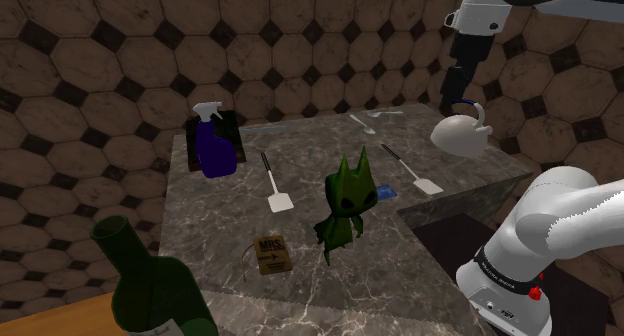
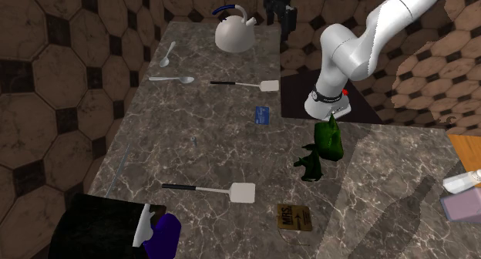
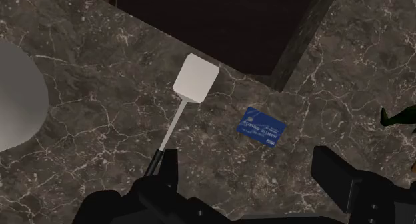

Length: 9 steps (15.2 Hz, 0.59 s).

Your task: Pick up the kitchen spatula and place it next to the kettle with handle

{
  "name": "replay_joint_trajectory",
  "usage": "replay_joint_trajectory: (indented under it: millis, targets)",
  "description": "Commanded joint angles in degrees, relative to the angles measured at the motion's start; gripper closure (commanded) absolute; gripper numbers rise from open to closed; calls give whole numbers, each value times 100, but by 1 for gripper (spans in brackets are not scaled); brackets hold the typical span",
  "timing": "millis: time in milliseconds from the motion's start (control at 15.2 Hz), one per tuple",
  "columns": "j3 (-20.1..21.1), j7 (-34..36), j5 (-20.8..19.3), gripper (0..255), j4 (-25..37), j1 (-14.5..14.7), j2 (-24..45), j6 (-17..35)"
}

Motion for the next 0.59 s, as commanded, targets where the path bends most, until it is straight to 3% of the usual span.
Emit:
replay_joint_trajectory:
  millis: [0,528]
  targets:
    - [0,0,0,0,0,0,0,0]
    - [884,1304,614,0,-343,123,666,1146]
